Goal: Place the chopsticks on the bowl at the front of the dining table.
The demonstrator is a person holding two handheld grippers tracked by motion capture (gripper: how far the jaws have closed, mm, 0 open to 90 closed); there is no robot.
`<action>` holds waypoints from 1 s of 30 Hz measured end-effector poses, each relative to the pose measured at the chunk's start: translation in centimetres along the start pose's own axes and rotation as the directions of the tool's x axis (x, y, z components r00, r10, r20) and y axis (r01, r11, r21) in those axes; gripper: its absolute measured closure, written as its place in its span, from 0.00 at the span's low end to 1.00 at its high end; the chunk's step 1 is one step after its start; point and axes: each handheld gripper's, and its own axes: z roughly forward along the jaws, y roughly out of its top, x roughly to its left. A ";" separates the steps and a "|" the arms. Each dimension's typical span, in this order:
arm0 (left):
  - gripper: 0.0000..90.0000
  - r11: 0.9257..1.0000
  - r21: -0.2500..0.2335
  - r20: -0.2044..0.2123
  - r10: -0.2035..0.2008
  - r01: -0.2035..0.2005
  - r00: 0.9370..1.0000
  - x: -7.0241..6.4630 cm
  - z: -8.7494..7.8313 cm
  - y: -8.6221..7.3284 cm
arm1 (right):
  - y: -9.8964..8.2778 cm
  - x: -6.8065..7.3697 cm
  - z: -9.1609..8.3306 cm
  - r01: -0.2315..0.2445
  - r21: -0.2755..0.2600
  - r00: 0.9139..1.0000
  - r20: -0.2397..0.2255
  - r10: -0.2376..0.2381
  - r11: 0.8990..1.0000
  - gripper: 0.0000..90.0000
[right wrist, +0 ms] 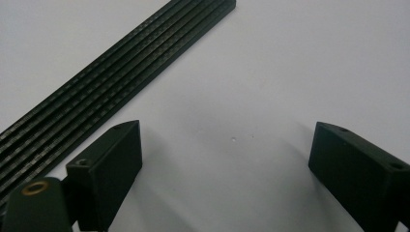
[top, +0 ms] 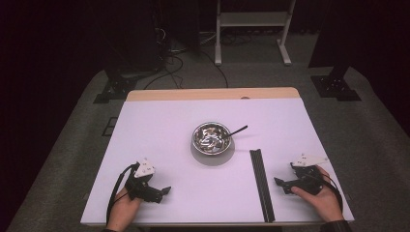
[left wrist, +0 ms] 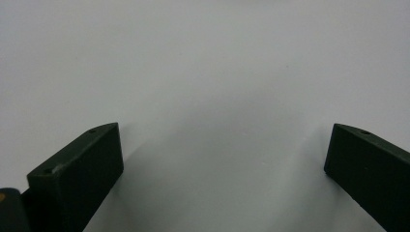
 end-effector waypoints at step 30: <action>0.00 1.000 0.001 0.000 0.001 -0.001 1.000 0.0 0.0 0.0 | 0.5 0.2 -0.3 -0.040 -0.017 0.999 -0.011 0.039 0.999 0.13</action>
